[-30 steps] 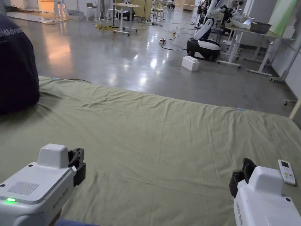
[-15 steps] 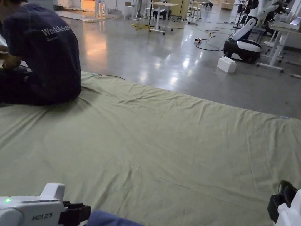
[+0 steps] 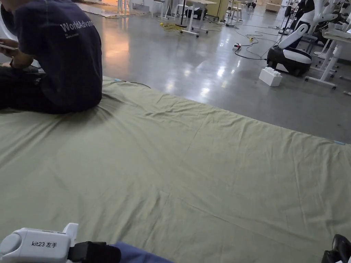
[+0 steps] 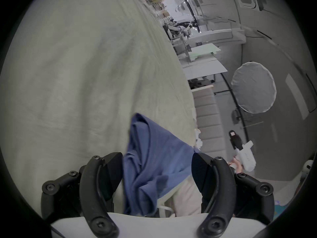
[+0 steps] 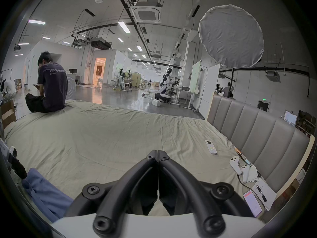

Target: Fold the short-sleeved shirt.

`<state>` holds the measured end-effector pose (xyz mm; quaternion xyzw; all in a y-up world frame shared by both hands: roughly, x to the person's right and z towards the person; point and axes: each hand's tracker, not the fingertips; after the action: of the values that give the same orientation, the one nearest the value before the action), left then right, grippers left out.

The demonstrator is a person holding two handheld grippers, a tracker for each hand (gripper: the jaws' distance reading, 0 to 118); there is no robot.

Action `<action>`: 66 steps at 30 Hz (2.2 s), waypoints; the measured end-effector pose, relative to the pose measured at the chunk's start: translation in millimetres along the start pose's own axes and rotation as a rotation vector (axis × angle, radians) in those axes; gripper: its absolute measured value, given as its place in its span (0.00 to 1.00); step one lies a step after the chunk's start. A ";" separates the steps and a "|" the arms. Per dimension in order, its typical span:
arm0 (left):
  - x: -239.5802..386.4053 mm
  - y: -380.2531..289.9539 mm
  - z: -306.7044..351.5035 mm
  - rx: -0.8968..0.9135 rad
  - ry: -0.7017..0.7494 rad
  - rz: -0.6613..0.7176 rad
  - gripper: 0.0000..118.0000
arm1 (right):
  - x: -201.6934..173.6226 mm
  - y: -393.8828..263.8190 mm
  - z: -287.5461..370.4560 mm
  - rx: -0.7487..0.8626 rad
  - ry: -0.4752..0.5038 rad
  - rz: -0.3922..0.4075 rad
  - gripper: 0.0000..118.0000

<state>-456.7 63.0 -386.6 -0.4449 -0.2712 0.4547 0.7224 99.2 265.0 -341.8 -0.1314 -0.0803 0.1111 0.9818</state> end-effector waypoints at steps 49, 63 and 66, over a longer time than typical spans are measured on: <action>197.6 -29.0 43.1 0.009 0.315 -0.193 0.06 | -7.1 -1.3 -7.4 0.036 0.099 -0.001 0.01; 188.7 -75.5 -145.2 -0.247 0.465 -0.236 0.06 | 13.4 -20.8 0.8 -0.005 0.064 -0.026 0.01; 177.1 -81.8 -167.2 -0.248 0.547 -0.221 0.06 | 19.6 -25.2 2.4 -0.020 0.055 -0.040 0.01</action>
<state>-211.8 140.2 -392.5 -0.6029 -0.1671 0.2005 0.7539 122.6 246.6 -330.1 -0.1425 -0.0570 0.0870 0.9843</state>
